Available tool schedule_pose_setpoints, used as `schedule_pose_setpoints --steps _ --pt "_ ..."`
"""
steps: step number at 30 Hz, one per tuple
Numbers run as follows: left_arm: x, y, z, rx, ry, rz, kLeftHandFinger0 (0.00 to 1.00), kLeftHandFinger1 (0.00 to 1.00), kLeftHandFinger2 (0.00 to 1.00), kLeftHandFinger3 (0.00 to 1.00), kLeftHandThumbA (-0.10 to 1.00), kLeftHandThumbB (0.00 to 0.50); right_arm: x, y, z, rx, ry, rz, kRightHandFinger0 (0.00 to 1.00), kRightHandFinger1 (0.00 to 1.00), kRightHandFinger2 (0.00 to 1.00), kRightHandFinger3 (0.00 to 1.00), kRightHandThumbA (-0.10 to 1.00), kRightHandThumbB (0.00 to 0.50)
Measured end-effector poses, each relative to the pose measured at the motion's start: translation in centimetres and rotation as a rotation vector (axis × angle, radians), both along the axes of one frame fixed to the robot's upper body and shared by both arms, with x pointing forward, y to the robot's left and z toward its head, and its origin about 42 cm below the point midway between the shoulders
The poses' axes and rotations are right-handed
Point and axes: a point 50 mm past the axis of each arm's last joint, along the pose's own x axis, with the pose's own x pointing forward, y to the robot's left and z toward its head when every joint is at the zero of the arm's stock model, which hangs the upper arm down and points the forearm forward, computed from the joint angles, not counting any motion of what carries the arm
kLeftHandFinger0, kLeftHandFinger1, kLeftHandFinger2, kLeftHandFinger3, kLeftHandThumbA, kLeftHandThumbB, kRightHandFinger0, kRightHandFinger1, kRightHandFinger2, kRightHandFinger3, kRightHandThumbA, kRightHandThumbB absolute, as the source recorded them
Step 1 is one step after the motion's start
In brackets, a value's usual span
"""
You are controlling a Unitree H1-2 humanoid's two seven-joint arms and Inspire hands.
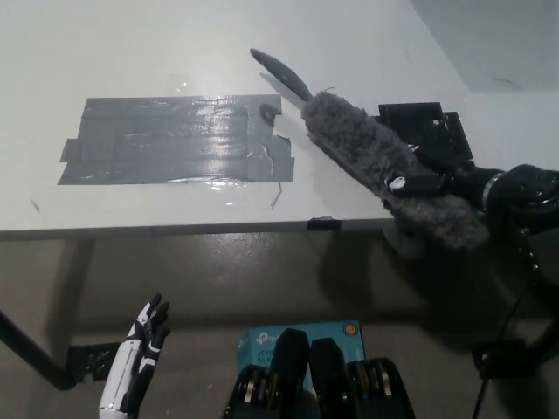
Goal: A grey duster is kept infront of the robot in the middle of the table and the robot extends its right arm to grab the duster, picks it up and hands it to a person
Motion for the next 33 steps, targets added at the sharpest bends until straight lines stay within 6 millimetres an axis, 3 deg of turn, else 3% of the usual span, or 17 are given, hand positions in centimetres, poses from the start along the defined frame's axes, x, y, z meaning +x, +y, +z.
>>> schedule_pose_setpoints --steps 5,8,10,21,27,33 --pt "0.0 0.0 0.0 0.000 0.001 0.000 0.96 1.00 1.00 1.00 0.94 0.280 -0.7 0.9 -0.8 0.114 0.031 0.003 0.00 0.33 0.83 0.97 -0.10 0.242" --pt "0.0 0.0 0.0 0.000 0.001 0.000 0.95 1.00 1.00 1.00 0.94 0.276 -1.3 1.4 -1.4 0.189 0.049 0.002 0.00 0.35 0.89 1.00 -0.10 0.211" --pt "0.0 0.0 0.0 0.000 0.002 0.000 0.94 1.00 1.00 1.00 0.93 0.276 -1.6 1.6 -1.7 0.219 0.057 0.002 0.00 0.36 0.87 1.00 -0.10 0.198" --pt "0.0 0.0 0.0 0.000 0.003 0.000 0.95 1.00 1.00 1.00 0.96 0.279 -3.5 2.7 -3.2 0.422 0.107 -0.010 0.00 0.40 0.89 1.00 -0.10 0.244" --pt "0.0 0.0 0.0 0.000 0.003 0.000 0.96 1.00 1.00 1.00 0.94 0.281 -4.7 3.4 -4.1 0.526 0.134 -0.036 0.00 0.38 0.85 1.00 -0.10 0.190" --pt "0.0 0.0 0.0 0.000 0.003 0.000 0.95 1.00 1.00 1.00 0.94 0.277 -5.6 4.2 -4.9 0.614 0.170 -0.073 0.00 0.40 0.81 1.00 -0.10 0.174"
